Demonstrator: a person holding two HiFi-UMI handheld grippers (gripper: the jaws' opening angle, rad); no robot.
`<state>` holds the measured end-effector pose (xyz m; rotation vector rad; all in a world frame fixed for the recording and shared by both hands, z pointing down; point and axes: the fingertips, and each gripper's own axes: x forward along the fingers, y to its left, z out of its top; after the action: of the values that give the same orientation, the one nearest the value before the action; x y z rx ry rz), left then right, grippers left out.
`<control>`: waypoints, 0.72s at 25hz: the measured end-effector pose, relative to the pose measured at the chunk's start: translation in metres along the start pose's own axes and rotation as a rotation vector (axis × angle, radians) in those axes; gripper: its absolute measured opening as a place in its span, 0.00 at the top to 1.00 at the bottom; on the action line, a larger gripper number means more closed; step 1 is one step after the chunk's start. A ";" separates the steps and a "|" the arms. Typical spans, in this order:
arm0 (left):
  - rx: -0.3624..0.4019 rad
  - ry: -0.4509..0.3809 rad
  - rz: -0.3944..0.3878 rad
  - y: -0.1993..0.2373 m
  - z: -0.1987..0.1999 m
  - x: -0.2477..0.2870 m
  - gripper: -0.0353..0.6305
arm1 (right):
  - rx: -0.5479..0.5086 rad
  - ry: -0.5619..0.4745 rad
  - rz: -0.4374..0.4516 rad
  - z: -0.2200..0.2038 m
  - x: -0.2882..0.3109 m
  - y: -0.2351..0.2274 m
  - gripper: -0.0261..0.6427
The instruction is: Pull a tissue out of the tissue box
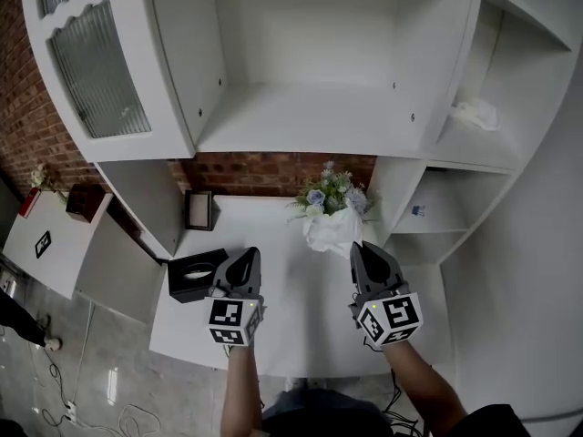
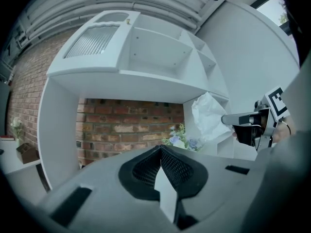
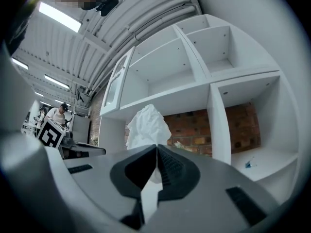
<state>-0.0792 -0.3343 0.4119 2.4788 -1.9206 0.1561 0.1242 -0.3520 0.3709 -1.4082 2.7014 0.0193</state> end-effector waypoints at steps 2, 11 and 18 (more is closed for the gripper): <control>-0.002 0.002 -0.003 -0.002 0.001 0.001 0.93 | 0.002 0.004 -0.005 -0.002 -0.003 -0.001 0.96; 0.006 0.004 -0.007 -0.009 0.001 0.003 0.93 | 0.005 0.027 -0.017 -0.014 -0.008 -0.005 0.96; 0.006 0.004 -0.017 -0.010 -0.001 0.008 0.93 | 0.003 0.041 -0.007 -0.020 -0.007 -0.002 0.96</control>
<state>-0.0673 -0.3389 0.4137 2.4958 -1.8990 0.1667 0.1282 -0.3488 0.3919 -1.4328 2.7276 -0.0146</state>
